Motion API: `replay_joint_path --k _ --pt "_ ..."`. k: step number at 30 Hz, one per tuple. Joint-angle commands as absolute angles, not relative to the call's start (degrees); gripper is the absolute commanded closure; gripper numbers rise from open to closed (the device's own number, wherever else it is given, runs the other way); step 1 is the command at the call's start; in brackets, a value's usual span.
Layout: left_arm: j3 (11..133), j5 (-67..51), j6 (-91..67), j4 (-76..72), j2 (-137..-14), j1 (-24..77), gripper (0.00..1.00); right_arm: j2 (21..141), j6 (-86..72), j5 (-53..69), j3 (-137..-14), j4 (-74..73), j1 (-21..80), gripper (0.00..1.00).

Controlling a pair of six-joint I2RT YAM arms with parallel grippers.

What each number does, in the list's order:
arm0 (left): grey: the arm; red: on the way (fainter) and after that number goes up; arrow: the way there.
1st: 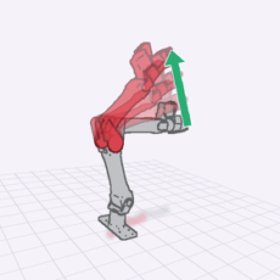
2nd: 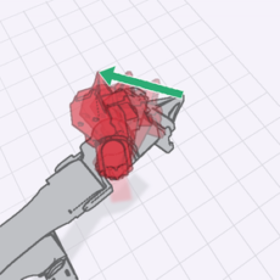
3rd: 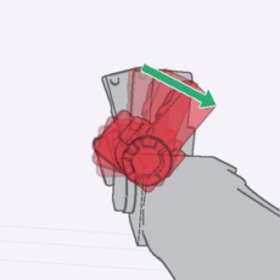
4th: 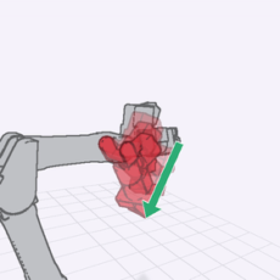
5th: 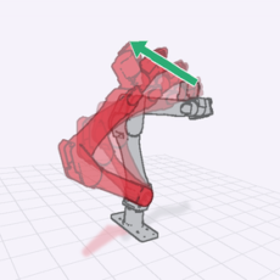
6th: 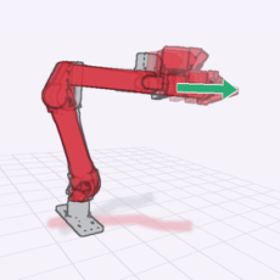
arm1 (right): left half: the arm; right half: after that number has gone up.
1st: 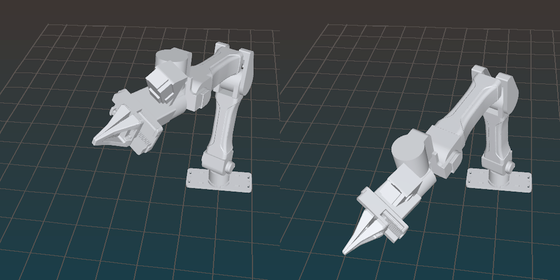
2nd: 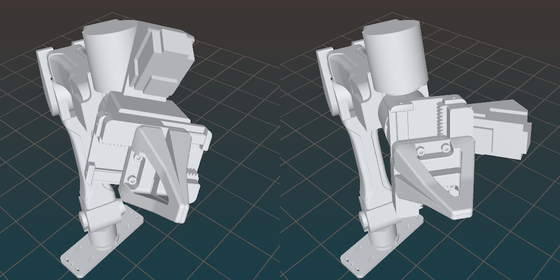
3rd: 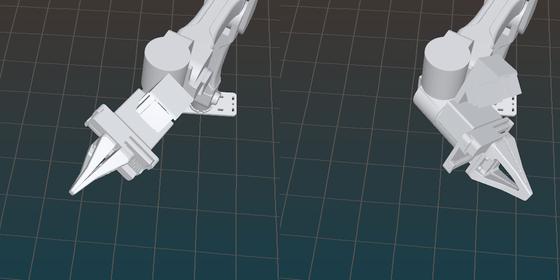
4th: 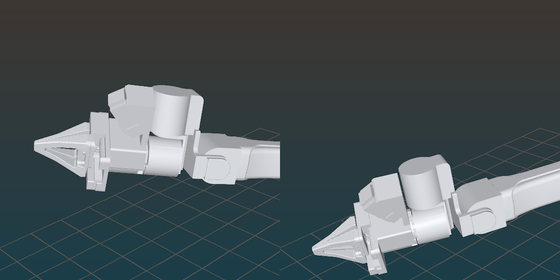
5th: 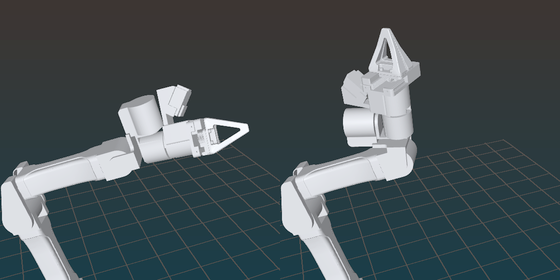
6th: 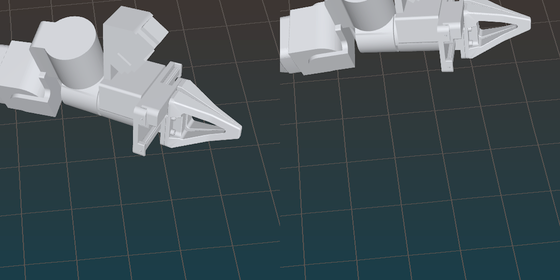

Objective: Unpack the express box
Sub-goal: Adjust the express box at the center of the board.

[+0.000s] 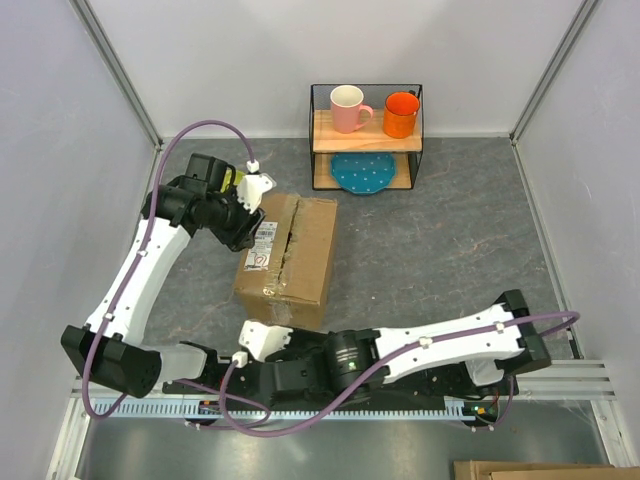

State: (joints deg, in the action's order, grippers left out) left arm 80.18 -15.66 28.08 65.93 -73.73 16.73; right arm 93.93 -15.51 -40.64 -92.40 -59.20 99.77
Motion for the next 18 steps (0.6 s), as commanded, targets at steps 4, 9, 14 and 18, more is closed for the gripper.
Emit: replay_joint_path --k 4,9,14,18 --pt "73.49 -18.28 28.21 59.69 -70.84 16.61 0.46 103.88 -3.87 -46.33 -107.31 -74.01 99.15 1.0" --pt "68.65 -18.81 28.92 58.1 -69.26 16.61 0.48 107.21 -2.73 -48.33 -108.19 -74.53 97.65 1.0" --pt "68.03 -19.6 28.83 58.01 -68.64 16.52 0.5 112.4 -4.21 -51.15 -111.52 -76.2 97.65 1.0" --pt "68.12 -20.3 28.57 58.27 -67.77 16.52 0.5 114.08 -4.83 -52.91 -113.29 -76.81 97.29 1.0"
